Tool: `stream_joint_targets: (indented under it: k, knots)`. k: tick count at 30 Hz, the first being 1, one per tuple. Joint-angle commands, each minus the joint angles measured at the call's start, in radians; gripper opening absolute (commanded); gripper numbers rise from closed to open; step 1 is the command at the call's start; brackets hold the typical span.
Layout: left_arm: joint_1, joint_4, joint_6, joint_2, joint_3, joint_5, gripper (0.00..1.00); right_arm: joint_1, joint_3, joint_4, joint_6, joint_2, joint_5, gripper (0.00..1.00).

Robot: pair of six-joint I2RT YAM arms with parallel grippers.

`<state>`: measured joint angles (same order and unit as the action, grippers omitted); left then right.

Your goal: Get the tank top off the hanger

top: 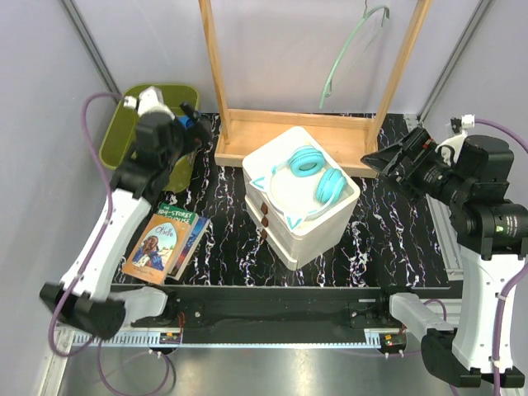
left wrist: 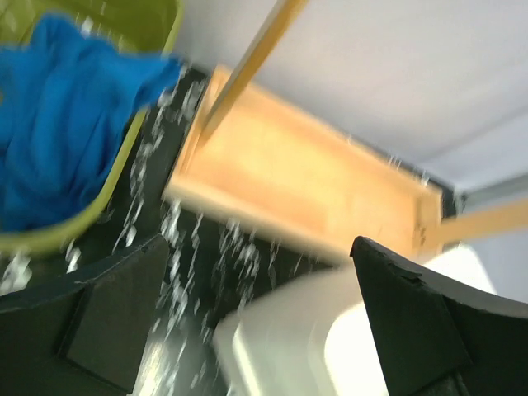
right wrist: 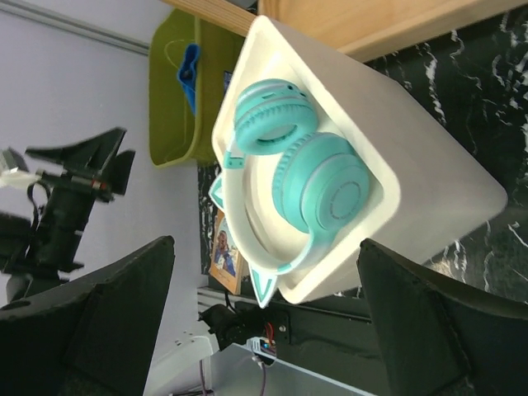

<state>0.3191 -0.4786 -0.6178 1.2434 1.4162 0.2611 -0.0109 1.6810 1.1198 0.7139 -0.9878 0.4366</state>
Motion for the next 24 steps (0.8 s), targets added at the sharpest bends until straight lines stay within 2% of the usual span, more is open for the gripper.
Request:
stream_joint_targets:
  k: [1, 3, 4, 6, 7, 9, 15, 20, 24]
  knots:
    - [-0.020, -0.012, 0.016, -0.310, -0.161, -0.042, 0.99, -0.003, 0.039, 0.130, -0.054, 0.050, -0.143, 1.00]
    - [-0.018, -0.014, 0.000, -0.390, -0.230, -0.092, 0.99, -0.003, -0.004, 0.190, -0.053, 0.070, -0.208, 1.00]
    - [-0.018, -0.014, -0.040, -0.445, -0.255, -0.170, 0.99, -0.003, -0.027, 0.204, -0.039, 0.092, -0.279, 1.00]
    - [-0.020, -0.014, -0.098, -0.482, -0.330, -0.253, 0.99, -0.003, -0.102, 0.257, 0.008, 0.107, -0.349, 1.00]
    - [-0.018, -0.012, -0.167, -0.508, -0.357, -0.342, 0.99, -0.003, -0.127, 0.273, 0.019, 0.118, -0.396, 1.00]
    - [-0.018, -0.009, -0.226, -0.544, -0.440, -0.407, 0.99, -0.003, -0.203, 0.311, 0.044, 0.130, -0.432, 1.00]
    - [-0.012, -0.011, -0.292, -0.692, -0.609, -0.513, 0.99, -0.001, -0.476, 0.290, 0.091, 0.256, -0.392, 1.00]
    - [-0.012, -0.003, -0.335, -0.834, -0.741, -0.582, 0.99, -0.003, -0.700, 0.190, 0.149, 0.454, -0.303, 1.00]
    - [-0.012, 0.050, -0.423, -0.944, -0.830, -0.646, 0.99, -0.003, -0.796, 0.112, 0.208, 0.581, -0.215, 1.00]
